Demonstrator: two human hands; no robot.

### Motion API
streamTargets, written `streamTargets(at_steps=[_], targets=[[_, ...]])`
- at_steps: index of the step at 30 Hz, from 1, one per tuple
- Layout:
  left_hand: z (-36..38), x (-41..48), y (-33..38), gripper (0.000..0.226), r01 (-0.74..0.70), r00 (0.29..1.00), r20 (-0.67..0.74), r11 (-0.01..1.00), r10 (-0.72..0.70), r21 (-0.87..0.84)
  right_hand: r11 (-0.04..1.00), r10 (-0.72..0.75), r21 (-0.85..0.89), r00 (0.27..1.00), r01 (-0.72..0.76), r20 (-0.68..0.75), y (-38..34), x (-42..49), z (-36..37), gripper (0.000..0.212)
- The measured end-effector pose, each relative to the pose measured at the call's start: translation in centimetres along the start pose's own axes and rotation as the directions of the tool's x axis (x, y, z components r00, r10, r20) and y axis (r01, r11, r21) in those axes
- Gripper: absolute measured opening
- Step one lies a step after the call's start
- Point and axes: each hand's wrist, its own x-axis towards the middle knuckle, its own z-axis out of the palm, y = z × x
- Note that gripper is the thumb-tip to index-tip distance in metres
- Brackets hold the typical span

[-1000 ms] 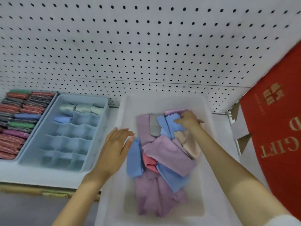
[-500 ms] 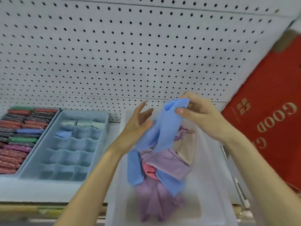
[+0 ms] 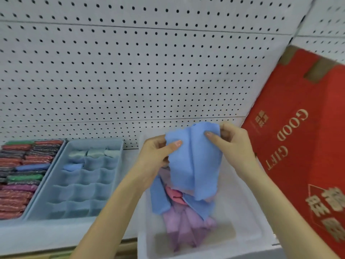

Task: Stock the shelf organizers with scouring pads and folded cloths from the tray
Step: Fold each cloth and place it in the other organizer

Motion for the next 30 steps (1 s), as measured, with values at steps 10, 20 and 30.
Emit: streamTargets(at_steps=[10, 20, 30], targets=[[3.5, -1.7, 0.2, 0.019, -0.335, 0.804, -0.298, 0.805, 0.515, 0.489, 0.967, -0.128, -0.252, 0.941, 0.048, -0.313, -0.5, -2.5, 3.2, 0.026], [2.8, -2.5, 4.4, 0.011, -0.601, 0.178, 0.011, 0.100, 0.984, 0.793, 0.771, -0.618, -0.458, 0.690, 0.442, -0.377, -4.5, -2.9, 1.4, 0.009], [5.1, -1.3, 6.3, 0.011, -0.553, 0.633, -0.242, 0.648, 0.736, 0.524, 0.936, -0.322, -0.223, 0.917, 0.271, -0.234, -6.9, -0.7, 2.1, 0.023]])
